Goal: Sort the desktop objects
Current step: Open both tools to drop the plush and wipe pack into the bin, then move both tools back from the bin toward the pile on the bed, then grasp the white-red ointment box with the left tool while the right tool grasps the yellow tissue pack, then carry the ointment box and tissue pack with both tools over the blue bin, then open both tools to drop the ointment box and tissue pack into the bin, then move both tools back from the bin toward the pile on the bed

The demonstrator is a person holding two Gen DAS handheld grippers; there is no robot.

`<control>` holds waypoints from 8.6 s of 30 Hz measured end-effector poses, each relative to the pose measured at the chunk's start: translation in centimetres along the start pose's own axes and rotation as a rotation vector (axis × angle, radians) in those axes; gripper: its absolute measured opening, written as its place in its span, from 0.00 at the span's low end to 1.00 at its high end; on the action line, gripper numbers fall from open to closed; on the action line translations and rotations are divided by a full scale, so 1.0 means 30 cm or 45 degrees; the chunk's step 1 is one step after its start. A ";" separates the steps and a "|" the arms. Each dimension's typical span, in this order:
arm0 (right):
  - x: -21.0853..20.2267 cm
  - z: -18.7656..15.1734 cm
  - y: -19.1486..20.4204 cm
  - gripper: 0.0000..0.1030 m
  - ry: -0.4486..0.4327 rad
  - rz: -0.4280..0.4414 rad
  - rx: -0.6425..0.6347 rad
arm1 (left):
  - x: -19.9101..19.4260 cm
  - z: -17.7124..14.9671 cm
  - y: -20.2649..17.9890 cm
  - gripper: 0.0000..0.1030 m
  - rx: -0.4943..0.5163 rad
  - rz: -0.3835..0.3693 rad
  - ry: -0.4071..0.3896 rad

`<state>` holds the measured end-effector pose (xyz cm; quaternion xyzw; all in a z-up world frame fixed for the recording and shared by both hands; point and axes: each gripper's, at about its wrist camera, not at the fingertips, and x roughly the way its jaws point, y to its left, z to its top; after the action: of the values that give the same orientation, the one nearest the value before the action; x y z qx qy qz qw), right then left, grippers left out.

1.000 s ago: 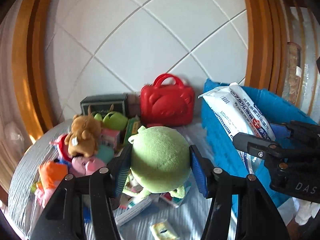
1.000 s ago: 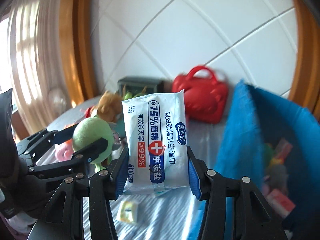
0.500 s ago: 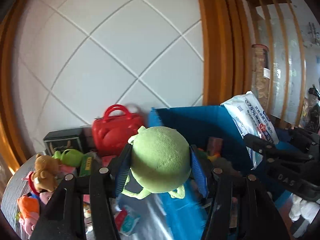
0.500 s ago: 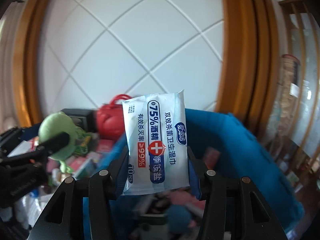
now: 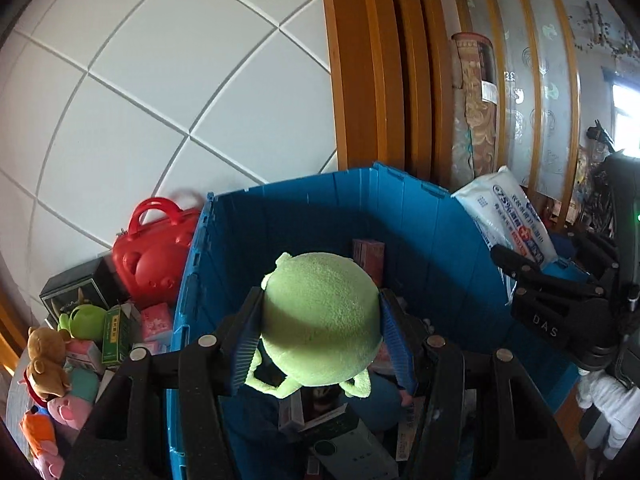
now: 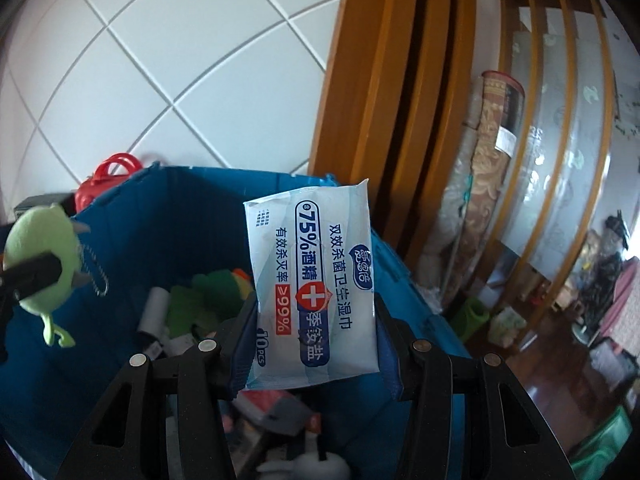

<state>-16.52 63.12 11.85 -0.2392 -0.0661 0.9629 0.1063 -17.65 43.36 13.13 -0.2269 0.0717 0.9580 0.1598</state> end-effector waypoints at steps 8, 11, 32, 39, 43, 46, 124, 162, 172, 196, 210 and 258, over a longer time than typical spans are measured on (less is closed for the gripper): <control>0.009 -0.009 -0.004 0.49 0.030 0.074 0.011 | 0.035 0.011 0.018 0.56 -0.006 0.043 0.022; 0.022 -0.012 -0.001 0.49 0.057 0.081 0.014 | 0.052 0.008 0.038 0.56 -0.051 -0.006 0.065; 0.036 -0.010 0.054 0.75 0.106 0.044 -0.130 | 0.077 0.000 0.027 0.59 -0.019 0.009 0.118; 0.031 -0.010 0.048 0.87 0.082 0.051 -0.110 | 0.073 -0.001 0.023 0.59 -0.017 0.017 0.107; 0.032 -0.010 0.042 0.90 0.074 0.053 -0.096 | 0.072 -0.001 0.024 0.59 -0.017 0.019 0.100; 0.031 -0.010 0.040 0.91 0.066 0.052 -0.093 | 0.070 0.000 0.025 0.59 -0.019 0.020 0.093; 0.102 -0.773 1.550 0.43 0.765 0.825 -0.608 | -0.179 -1.200 0.985 0.25 -0.696 0.494 0.640; -0.177 0.048 0.334 0.39 -0.118 0.141 -0.069 | -0.139 -0.079 0.171 0.25 -0.075 0.021 -0.048; -0.029 -0.019 0.133 0.39 0.163 0.044 -0.123 | 0.057 -0.030 -0.008 0.25 0.022 -0.168 0.299; 0.148 -0.119 0.026 0.39 0.490 0.136 -0.243 | 0.206 -0.065 -0.132 0.25 0.190 -0.183 0.658; 0.143 -0.107 0.029 0.65 0.478 0.141 -0.213 | 0.196 -0.066 -0.129 0.62 0.171 -0.185 0.642; -0.285 0.057 1.114 1.00 0.022 0.681 -0.317 | -0.351 -0.462 0.980 0.62 -0.321 0.509 0.277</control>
<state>-15.74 28.59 11.20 -0.2674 -0.1176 0.9391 -0.1809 -12.98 9.96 7.57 -0.3281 0.0118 0.9419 -0.0708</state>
